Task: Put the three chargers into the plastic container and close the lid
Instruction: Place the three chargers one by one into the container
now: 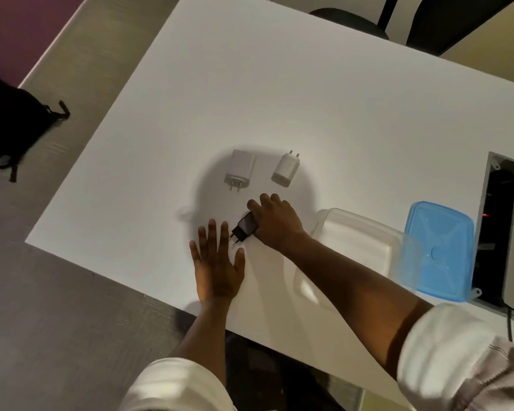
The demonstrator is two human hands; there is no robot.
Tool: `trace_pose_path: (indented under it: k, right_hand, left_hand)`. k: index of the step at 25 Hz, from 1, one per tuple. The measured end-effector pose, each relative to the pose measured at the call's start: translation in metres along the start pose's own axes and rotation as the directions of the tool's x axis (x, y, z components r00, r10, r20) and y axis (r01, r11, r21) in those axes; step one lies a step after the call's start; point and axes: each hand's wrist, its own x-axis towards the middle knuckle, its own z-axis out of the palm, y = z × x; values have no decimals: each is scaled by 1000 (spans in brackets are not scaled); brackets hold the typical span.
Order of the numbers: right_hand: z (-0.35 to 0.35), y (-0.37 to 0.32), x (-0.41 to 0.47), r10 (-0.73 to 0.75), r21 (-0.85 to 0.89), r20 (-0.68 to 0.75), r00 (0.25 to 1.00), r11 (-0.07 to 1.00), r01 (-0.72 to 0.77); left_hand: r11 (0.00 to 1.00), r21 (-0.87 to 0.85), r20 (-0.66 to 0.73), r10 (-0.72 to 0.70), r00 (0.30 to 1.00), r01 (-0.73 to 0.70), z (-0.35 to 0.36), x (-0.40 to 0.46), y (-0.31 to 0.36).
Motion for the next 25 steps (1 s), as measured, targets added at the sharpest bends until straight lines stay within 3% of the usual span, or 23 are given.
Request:
trace_pose_path:
  k: [4, 11, 17, 21, 25]
  right_hand:
    - [-2, 2, -7, 96, -5, 46, 994, 995, -96]
    - [2, -9, -20, 82, 177, 73, 994, 980, -94]
    - [-22, -19, -56, 205, 392, -104, 973, 908, -149]
    - [-44, -20, -105, 360, 612, -209, 909, 774, -166]
    - [-51, 4, -151, 569, 727, -240, 786, 642, -243]
  left_hand:
    - [1000, 1, -7, 8, 1000, -8, 0, 1, 0]
    - [1000, 4, -32, 1, 999, -1, 3, 0, 0]
    - [1000, -6, -41, 6, 999, -6, 5, 0, -1]
    - [1000, -10, -57, 7, 998, -8, 5, 0, 0]
    - [1000, 9, -60, 15, 998, -14, 5, -1, -1]
